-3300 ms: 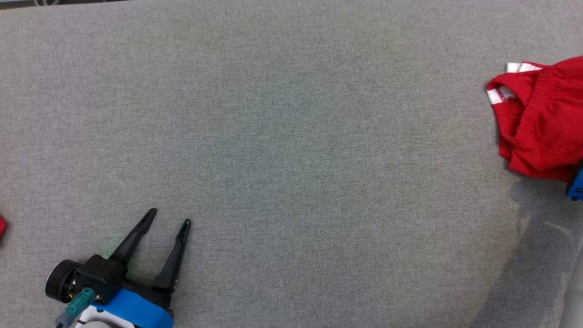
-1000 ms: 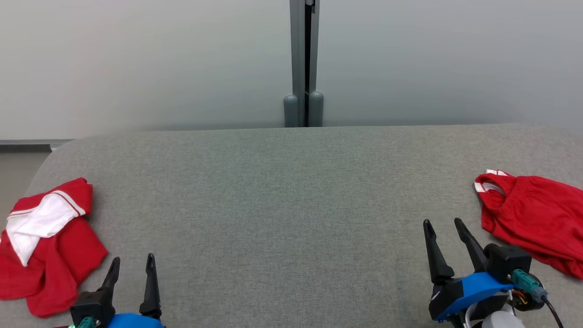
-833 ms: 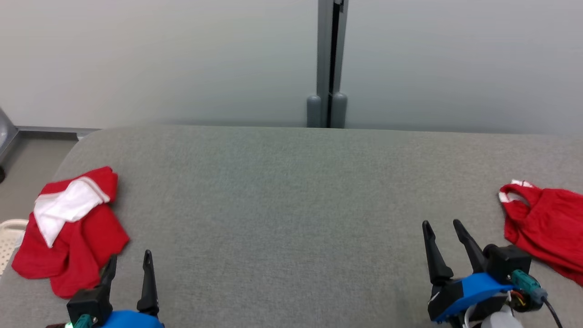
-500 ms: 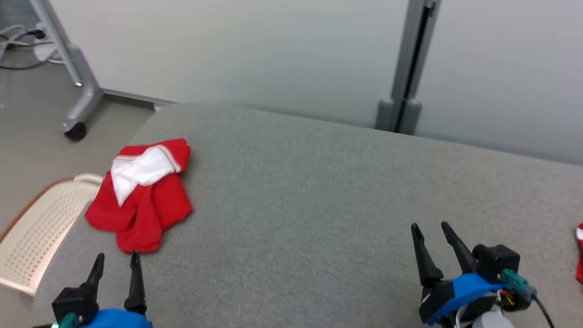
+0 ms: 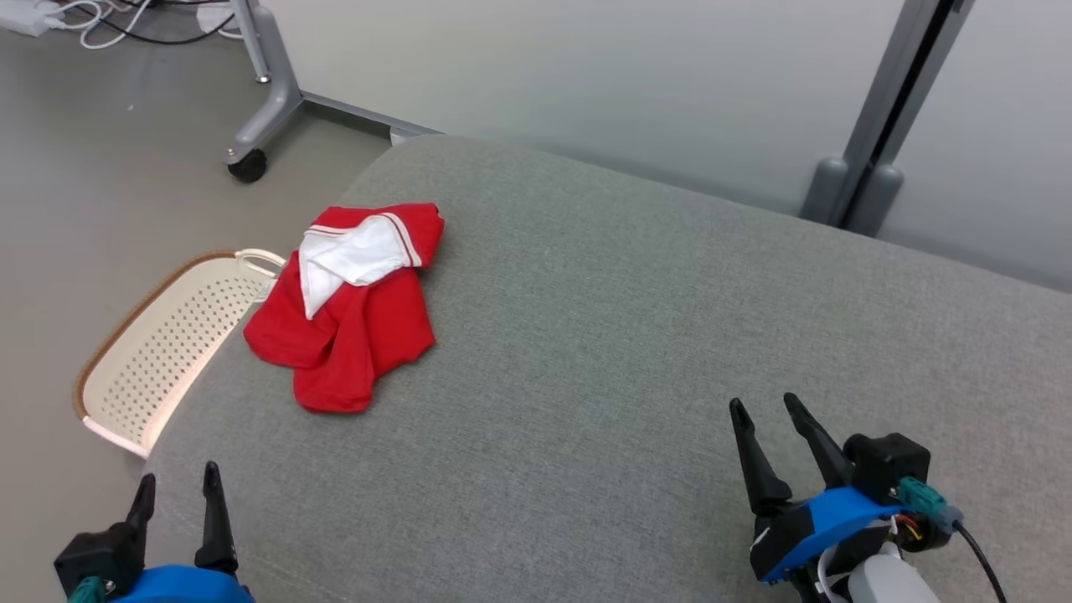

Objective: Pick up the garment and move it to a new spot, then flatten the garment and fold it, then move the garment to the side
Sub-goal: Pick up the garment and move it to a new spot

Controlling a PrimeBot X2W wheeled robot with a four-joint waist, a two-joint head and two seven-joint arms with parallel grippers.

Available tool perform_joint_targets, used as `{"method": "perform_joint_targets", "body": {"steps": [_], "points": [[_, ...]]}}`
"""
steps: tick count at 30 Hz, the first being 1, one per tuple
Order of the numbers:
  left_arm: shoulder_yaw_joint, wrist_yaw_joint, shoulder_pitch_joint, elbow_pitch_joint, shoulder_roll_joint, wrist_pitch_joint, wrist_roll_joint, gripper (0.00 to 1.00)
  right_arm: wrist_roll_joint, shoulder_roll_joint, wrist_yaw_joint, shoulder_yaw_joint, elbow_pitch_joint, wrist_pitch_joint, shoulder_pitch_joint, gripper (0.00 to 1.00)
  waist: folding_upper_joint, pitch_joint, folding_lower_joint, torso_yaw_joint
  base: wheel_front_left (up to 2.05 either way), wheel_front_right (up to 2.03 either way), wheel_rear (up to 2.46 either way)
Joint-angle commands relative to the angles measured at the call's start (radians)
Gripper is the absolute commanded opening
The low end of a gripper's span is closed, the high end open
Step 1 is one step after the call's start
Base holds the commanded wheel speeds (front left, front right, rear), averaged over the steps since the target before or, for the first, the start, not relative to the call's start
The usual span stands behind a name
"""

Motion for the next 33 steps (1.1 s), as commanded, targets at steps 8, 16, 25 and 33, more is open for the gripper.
{"method": "perform_joint_targets", "body": {"steps": [8,16,25,33], "points": [[-0.069,-0.001,-0.137,0.069,0.109,0.000,-0.150,1.00,-0.051,-0.005,0.000,0.038,-0.038,-0.003,-0.064,1.00,-0.0001,0.099,0.0000,-0.096,0.00,0.00,0.00],[-0.175,-0.001,-0.298,0.115,0.255,0.000,-0.345,1.00,-0.106,-0.005,0.000,0.065,-0.104,-0.003,-0.115,1.00,-0.0001,0.237,0.0000,-0.192,0.00,0.00,0.00],[-0.260,-0.001,-0.404,0.210,0.370,0.000,-0.540,1.00,-0.142,-0.005,0.000,0.085,-0.189,-0.003,-0.145,1.00,-0.0001,0.357,0.0000,-0.277,0.00,0.00,0.00],[-0.304,-0.001,-0.448,0.308,0.405,0.000,-0.591,1.00,-0.167,-0.005,0.000,0.076,-0.243,-0.003,-0.131,1.00,-0.0001,0.397,0.0000,-0.313,0.00,0.00,0.00]]}}
